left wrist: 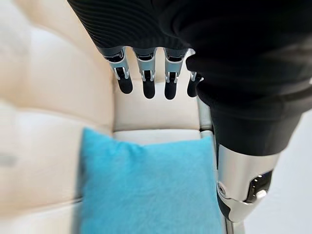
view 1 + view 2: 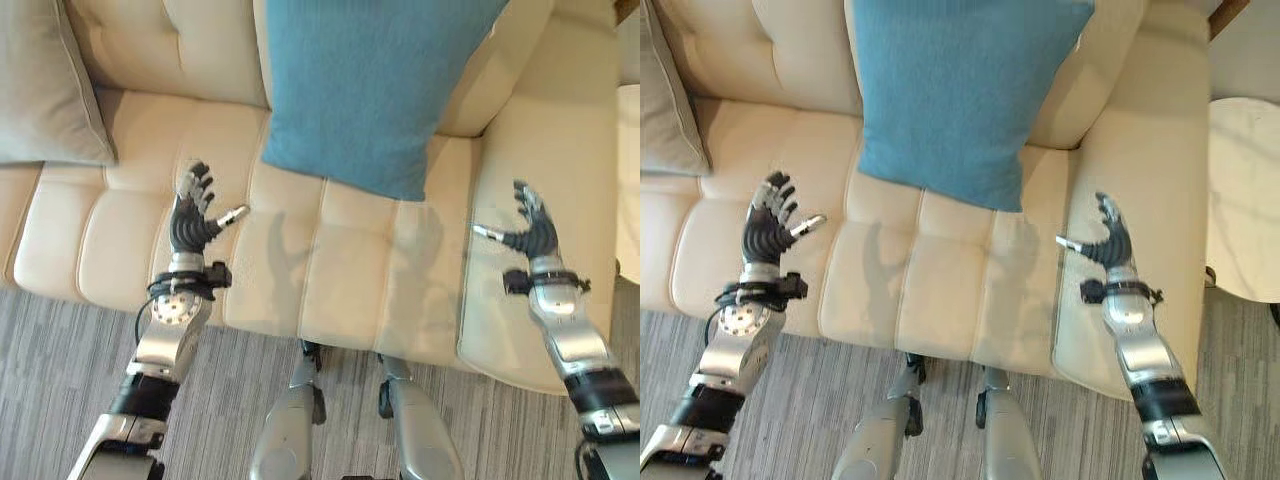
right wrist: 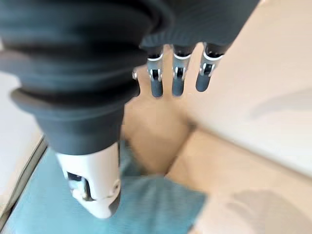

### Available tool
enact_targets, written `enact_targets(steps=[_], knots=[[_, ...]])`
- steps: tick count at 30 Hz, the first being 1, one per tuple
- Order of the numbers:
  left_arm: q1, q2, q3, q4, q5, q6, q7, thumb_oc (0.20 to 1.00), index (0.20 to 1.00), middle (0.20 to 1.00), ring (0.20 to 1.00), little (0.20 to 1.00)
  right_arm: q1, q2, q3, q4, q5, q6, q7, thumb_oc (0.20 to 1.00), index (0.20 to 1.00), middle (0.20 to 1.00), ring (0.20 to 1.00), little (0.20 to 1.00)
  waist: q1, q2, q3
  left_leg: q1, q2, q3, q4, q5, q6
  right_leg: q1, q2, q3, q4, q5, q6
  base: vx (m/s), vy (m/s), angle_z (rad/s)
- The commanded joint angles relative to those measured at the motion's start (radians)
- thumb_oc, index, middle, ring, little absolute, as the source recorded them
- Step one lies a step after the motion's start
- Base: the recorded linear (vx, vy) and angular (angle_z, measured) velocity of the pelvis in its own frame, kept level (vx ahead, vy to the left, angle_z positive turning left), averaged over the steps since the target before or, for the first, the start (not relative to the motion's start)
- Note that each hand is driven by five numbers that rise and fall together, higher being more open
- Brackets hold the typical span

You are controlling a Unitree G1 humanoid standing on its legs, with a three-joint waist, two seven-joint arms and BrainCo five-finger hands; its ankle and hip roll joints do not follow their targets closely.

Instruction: Pick up all the scattered cushions and arrange them neatly on the sofa.

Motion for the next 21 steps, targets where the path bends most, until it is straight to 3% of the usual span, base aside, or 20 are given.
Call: enact_targets(steps=[1,3,8,9,10,13,15,17,18,19,21], knots=[[0.133,-0.008,0.068,0.053,0.078,0.019,-0.09,1.0,1.0,1.0,1.0,1.0,0.134,0.013,-0.043,0.03,-0.021,-0.03,0.082,1.0,1.0,1.0,1.0,1.0,-0.016,-0.026,-0.145,0.017,-0.032,-0.025,0.093,-0.167,-0.006,0.034,-0.044,-0.015,0.055,-0.136,0.092,0.05,0.145,-0.05],[0.277,-0.006,0.103,0.091,0.202,0.057,-0.132,1.0,1.0,1.0,1.0,1.0,0.263,0.035,-0.075,0.087,-0.082,-0.025,0.122,1.0,1.0,1.0,1.0,1.0,-0.029,-0.03,-0.183,0.08,-0.034,-0.013,0.074,-0.167,0.0,0.078,-0.045,-0.014,0.048,-0.126,0.1,0.0,0.13,-0.06],[0.379,-0.029,0.108,0.191,0.297,0.089,-0.155,1.0,1.0,1.0,1.0,1.0,0.337,0.093,-0.074,0.181,-0.089,-0.016,0.144,1.0,1.0,1.0,1.0,1.0,-0.046,-0.035,-0.204,0.144,-0.029,0.018,0.014,-0.148,0.005,0.076,-0.035,0.011,0.058,-0.074,0.129,-0.14,0.081,-0.15],[0.387,-0.04,0.093,0.24,0.316,0.104,-0.149,1.0,1.0,1.0,1.0,1.0,0.326,0.111,-0.059,0.215,-0.077,-0.011,0.146,1.0,1.0,1.0,1.0,1.0,-0.04,-0.025,-0.187,0.149,-0.009,0.029,0.011,-0.13,0.01,0.071,-0.017,0.015,0.159,-0.124,0.127,-0.21,0.04,-0.43],[0.387,-0.04,0.093,0.24,0.316,0.104,-0.149,1.0,1.0,1.0,1.0,1.0,0.325,0.112,-0.059,0.216,-0.077,-0.011,0.146,1.0,1.0,1.0,1.0,1.0,-0.04,-0.025,-0.19,0.144,-0.009,0.031,0.011,-0.127,0.01,0.066,-0.017,0.016,0.159,-0.122,0.127,-0.36,0.068,-0.54],[0.369,-0.043,0.065,0.338,0.344,0.115,-0.134,1.0,1.0,1.0,1.0,1.0,0.3,0.137,-0.011,0.316,-0.048,-0.006,0.134,1.0,1.0,1.0,1.0,1.0,-0.013,0.004,-0.185,0.142,0.03,0.04,0.004,-0.086,0.013,0.127,0.011,0.015,0.44,-0.261,0.096,-0.29,0.016,-0.48],[0.365,-0.045,0.062,0.358,0.345,0.116,-0.129,1.0,1.0,1.0,1.0,1.0,0.298,0.139,-0.007,0.323,-0.048,-0.006,0.131,1.0,1.0,1.0,1.0,1.0,-0.004,0.002,-0.194,0.134,0.029,0.038,0.002,-0.075,0.011,0.163,0.013,0.023,0.47,-0.259,0.098,-0.22,-0.089,-0.1],[0.365,-0.06,0.052,0.354,0.331,0.111,-0.116,1.0,1.0,1.0,1.0,1.0,0.284,0.138,0.002,0.334,-0.059,-0.001,0.116,1.0,1.0,1.0,1.0,1.0,0.021,-0.011,-0.215,0.11,0.027,0.035,0.0,-0.049,-0.002,0.248,0.02,0.032,0.382,-0.29,0.081,-0.3,-0.202,-0.02],[0.348,-0.064,0.043,0.371,0.319,0.102,-0.103,1.0,1.0,1.0,1.0,1.0,0.269,0.135,0.016,0.336,-0.048,0.002,0.111,1.0,1.0,1.0,1.0,1.0,0.037,-0.014,-0.227,0.053,0.034,0.04,-0.006,0.0,-0.024,0.304,0.054,0.061,0.229,-0.346,0.051,-0.27,-0.177,-0.02],[0.348,-0.064,0.043,0.371,0.319,0.102,-0.103,1.0,1.0,1.0,1.0,1.0,0.269,0.135,0.016,0.336,-0.048,0.002,0.111,1.0,1.0,1.0,1.0,1.0,0.037,-0.014,-0.227,0.053,0.034,0.04,-0.006,0.0,-0.024,0.304,0.054,0.061,0.228,-0.346,0.051,-0.34,-0.205,0.03],[0.326,-0.073,0.038,0.362,0.308,0.096,-0.087,1.0,1.0,1.0,1.0,1.0,0.245,0.114,0.037,0.323,-0.041,-0.002,0.099,1.0,1.0,1.0,1.0,1.0,0.046,-0.002,-0.21,-0.014,0.052,0.032,-0.003,0.06,-0.066,0.298,0.093,0.084,0.151,-0.358,0.009,-0.41,-0.159,0.2]])
